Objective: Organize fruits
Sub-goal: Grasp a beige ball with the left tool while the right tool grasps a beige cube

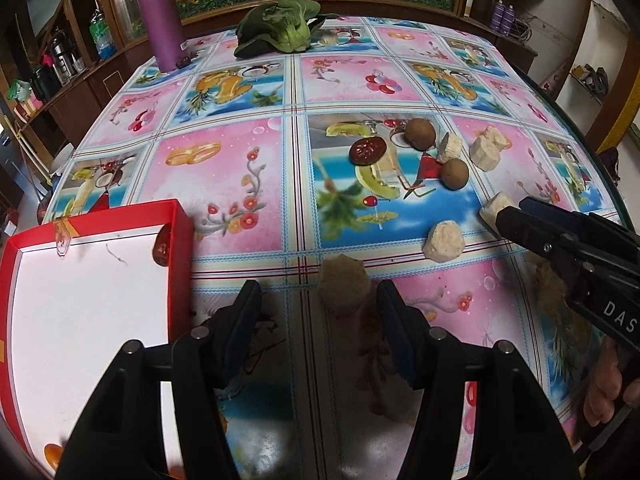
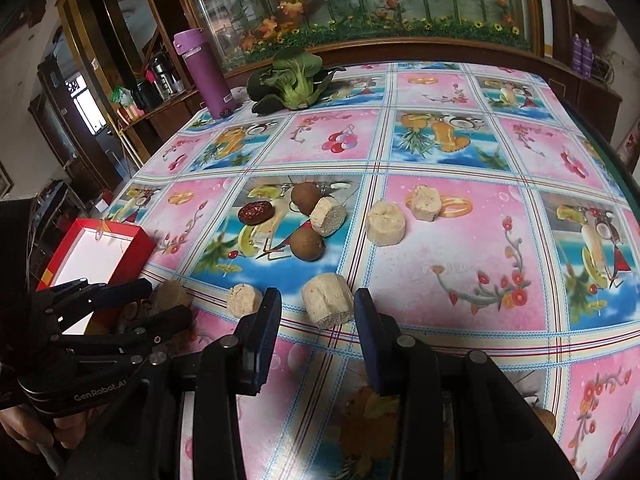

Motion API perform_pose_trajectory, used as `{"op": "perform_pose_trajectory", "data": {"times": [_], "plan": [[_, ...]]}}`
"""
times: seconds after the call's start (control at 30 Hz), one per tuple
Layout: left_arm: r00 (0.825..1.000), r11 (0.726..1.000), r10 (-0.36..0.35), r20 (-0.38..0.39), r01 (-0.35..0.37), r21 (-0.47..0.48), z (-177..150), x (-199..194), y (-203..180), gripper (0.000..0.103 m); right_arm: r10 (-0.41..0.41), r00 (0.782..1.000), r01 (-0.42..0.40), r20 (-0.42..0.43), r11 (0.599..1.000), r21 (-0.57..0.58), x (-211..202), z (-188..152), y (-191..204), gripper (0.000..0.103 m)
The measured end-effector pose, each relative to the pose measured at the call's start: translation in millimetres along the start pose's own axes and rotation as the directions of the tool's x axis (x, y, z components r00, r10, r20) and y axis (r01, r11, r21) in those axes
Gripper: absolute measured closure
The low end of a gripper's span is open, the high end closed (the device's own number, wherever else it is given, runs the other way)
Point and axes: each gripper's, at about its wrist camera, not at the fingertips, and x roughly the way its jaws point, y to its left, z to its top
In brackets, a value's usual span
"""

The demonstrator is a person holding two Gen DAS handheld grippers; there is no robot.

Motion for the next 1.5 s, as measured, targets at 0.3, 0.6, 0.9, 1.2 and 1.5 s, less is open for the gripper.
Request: {"op": "perform_pose_trajectory", "data": {"times": [0.3,0.6,0.9,1.2,1.5], "plan": [[1.0,1.0,0.019,0.02,-0.019,-0.001,1,2,-1,0.045,-0.04,0.998,0.04,-0.038,0.999,-0.009,13,-1,0,0.066],[0.999,1.0,0.022,0.042,-0.023,0.008,4,3,-5,0.058,-0.069,0.997,0.068,-0.026,0.997,-0.018,13,-3,0,0.078],[0.998,1.0,0.018,0.057,-0.019,0.01,3,3,-9,0.074,-0.066,0.998,0.065,-0.022,0.998,-0.015,12,-4,0,0.079],[0.997,0.999,0.024,0.075,-0.023,-0.023,0,-7,-2,0.074,-0.01,0.999,0.011,0.034,0.999,-0.033,0,-5,8,0.079],[0.985,0.994,0.057,0.164,-0.041,-0.098,-19,-59,30,0.074,0.134,0.99,-0.131,0.041,0.99,-0.052,-8,-12,46,0.079]]}}
